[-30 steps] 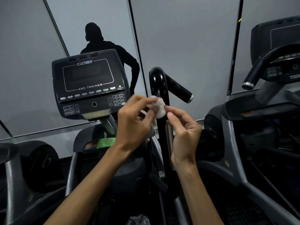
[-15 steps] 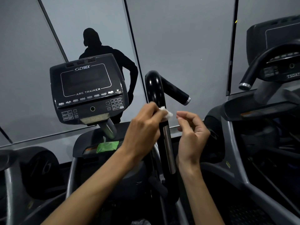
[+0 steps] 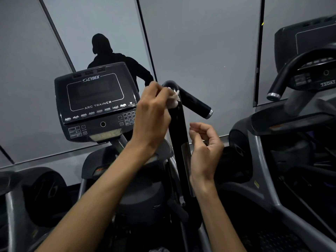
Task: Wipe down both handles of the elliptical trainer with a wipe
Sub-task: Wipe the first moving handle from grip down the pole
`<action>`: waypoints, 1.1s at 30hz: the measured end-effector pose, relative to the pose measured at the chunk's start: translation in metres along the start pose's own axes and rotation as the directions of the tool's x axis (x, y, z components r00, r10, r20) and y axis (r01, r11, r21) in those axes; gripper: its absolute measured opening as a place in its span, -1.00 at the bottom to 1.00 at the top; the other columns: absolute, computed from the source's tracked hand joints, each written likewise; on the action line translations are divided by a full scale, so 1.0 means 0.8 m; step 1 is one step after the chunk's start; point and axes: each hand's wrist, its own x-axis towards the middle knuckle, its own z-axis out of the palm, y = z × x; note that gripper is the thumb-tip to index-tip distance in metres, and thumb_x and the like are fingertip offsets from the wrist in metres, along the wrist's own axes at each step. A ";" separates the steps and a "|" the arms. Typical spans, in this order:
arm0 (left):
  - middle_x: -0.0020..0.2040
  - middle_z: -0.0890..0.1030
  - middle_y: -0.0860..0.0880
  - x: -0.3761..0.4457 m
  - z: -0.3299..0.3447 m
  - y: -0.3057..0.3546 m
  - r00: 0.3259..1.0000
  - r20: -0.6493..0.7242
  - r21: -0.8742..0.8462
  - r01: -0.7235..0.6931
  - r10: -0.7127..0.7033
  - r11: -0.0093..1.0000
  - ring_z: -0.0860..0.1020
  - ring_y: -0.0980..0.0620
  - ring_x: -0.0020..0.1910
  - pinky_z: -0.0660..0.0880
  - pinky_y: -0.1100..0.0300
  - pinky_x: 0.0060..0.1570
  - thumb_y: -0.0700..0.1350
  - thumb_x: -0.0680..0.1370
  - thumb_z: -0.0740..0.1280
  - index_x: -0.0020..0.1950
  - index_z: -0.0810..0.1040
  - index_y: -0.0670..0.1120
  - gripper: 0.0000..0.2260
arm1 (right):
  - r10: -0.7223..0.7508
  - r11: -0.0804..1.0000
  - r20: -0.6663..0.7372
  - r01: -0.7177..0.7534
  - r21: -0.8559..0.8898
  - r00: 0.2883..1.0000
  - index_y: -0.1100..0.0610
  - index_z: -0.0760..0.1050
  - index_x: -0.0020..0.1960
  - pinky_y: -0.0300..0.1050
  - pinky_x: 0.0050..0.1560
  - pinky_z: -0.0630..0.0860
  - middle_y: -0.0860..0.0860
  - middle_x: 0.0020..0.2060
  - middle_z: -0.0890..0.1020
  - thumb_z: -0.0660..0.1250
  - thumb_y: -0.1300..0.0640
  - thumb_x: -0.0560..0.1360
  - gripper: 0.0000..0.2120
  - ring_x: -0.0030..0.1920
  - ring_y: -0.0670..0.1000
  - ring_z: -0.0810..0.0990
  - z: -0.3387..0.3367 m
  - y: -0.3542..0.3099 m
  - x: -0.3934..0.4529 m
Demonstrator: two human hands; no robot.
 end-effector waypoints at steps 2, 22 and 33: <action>-0.10 0.54 -0.16 -0.013 0.005 0.008 0.999 0.030 0.011 -0.020 0.020 1.000 0.54 -0.12 -0.14 0.54 -0.02 -0.18 -0.31 0.54 0.37 -0.05 0.63 -0.25 -0.95 | 0.019 0.999 -0.015 -0.019 0.031 1.000 0.03 0.65 -0.10 -0.18 -0.03 0.53 -0.06 -0.19 0.70 0.35 0.38 0.52 -0.74 -0.09 -0.07 0.65 0.003 0.001 0.003; -0.10 0.57 -0.13 -0.053 0.012 0.009 0.993 -0.080 -0.079 0.083 -0.090 0.993 0.48 0.12 -0.14 0.43 0.37 -0.12 -0.34 0.53 0.41 -0.01 0.66 -0.24 -0.92 | -0.045 0.999 0.197 0.038 0.038 0.979 0.09 0.67 0.07 -0.25 0.05 0.55 -0.04 -0.03 0.72 0.31 0.33 0.59 -0.77 0.04 -0.10 0.68 -0.004 -0.010 0.014; -0.18 0.69 -0.02 -0.058 0.023 -0.031 0.796 0.084 -0.492 0.557 -0.600 0.669 0.62 0.06 -0.21 0.62 -0.05 -0.14 -0.11 0.52 0.49 -0.08 0.65 0.02 -0.95 | -0.029 0.998 0.195 0.019 0.051 0.980 0.10 0.67 0.08 -0.25 0.03 0.55 -0.04 -0.02 0.73 0.30 0.27 0.62 -0.81 0.03 -0.11 0.67 -0.007 -0.005 0.020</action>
